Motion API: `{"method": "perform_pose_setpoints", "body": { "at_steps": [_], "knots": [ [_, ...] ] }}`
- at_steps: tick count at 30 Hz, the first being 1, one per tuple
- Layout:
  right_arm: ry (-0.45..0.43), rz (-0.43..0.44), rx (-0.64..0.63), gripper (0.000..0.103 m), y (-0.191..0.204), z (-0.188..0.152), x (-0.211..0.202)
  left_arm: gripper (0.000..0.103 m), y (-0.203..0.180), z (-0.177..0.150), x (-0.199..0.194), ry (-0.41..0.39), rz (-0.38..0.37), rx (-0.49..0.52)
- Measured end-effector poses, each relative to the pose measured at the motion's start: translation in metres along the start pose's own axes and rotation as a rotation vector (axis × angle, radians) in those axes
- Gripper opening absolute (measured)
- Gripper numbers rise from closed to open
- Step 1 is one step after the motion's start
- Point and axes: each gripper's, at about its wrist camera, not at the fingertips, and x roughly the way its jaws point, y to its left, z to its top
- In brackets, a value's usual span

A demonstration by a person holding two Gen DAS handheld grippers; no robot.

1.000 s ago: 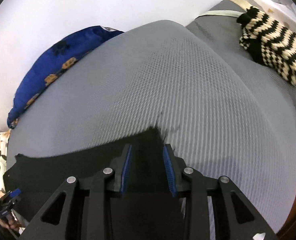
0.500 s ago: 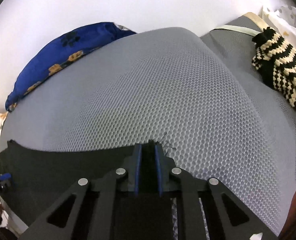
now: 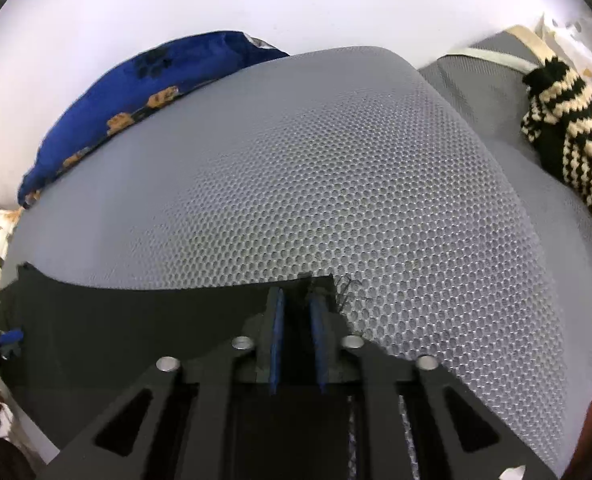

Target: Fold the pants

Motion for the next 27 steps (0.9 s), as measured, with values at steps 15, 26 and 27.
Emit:
{"method": "perform_pose_setpoints", "body": {
  "at_steps": [15, 26, 27],
  "knots": [
    [-0.051, -0.134, 0.054, 0.007, 0.004, 0.004, 0.007, 0.056, -0.008, -0.002, 0.007, -0.054, 0.022, 0.046],
    [-0.076, -0.005, 0.33, 0.025, -0.027, -0.056, -0.092, 0.058, -0.014, -0.004, -0.001, -0.078, -0.014, 0.047],
    [-0.062, 0.007, 0.363, 0.025, -0.028, -0.067, -0.097, 0.058, -0.016, -0.005, -0.003, -0.08, -0.018, 0.051]
  ]
}}
